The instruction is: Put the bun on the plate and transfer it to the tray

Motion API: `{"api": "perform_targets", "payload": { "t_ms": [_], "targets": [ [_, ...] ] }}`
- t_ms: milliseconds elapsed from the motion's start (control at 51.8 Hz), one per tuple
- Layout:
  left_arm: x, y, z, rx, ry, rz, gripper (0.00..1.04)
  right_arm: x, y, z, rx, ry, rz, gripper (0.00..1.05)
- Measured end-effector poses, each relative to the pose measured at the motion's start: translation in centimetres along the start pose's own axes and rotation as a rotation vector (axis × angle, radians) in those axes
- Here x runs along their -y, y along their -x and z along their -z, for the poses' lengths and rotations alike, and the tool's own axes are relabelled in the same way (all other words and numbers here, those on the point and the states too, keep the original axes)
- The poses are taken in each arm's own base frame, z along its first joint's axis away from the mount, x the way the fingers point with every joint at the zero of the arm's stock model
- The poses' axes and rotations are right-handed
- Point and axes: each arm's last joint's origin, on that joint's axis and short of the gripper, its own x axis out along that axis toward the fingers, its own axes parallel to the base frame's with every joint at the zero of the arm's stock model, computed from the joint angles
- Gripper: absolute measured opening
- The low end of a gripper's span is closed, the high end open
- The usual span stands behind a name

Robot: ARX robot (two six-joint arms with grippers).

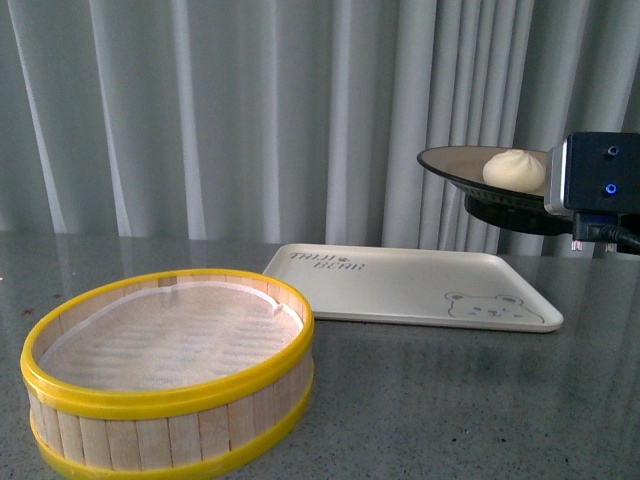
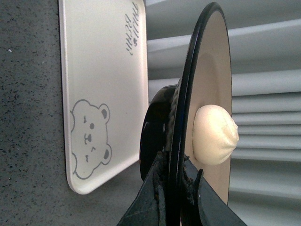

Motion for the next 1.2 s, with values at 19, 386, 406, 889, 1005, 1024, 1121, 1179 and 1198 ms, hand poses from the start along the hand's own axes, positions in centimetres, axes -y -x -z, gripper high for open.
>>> {"api": "perform_targets", "payload": {
  "t_ms": [19,386,406,889,1005,1024,1121,1179,1198],
  "targets": [
    [0.0,0.0,0.0,0.000,0.000,0.000,0.98,0.0,-0.4,0.4,0.011,-0.008,-0.015,0.03],
    [0.0,0.0,0.0,0.000,0.000,0.000,0.98,-1.1,-3.6,2.4,0.053,0.003,-0.117,0.03],
    [0.0,0.0,0.0,0.000,0.000,0.000,0.98,-1.2,-3.7,2.6,0.053,0.005,-0.121,0.03],
    [0.0,0.0,0.0,0.000,0.000,0.000,0.98,-2.6,-7.5,8.0,0.023,0.026,-0.189,0.03],
    [0.0,0.0,0.0,0.000,0.000,0.000,0.98,-2.9,-8.6,8.7,0.035,0.029,-0.199,0.03],
    [0.0,0.0,0.0,0.000,0.000,0.000,0.98,-2.9,-8.8,8.8,0.035,0.030,-0.201,0.03],
    [0.0,0.0,0.0,0.000,0.000,0.000,0.98,-2.8,-9.6,9.2,0.027,0.036,-0.201,0.03],
    [0.0,0.0,0.0,0.000,0.000,0.000,0.98,-2.8,-10.0,9.3,0.029,0.038,-0.200,0.03],
    [0.0,0.0,0.0,0.000,0.000,0.000,0.98,-2.8,-10.1,9.3,0.029,0.039,-0.199,0.03]
  ]
}}
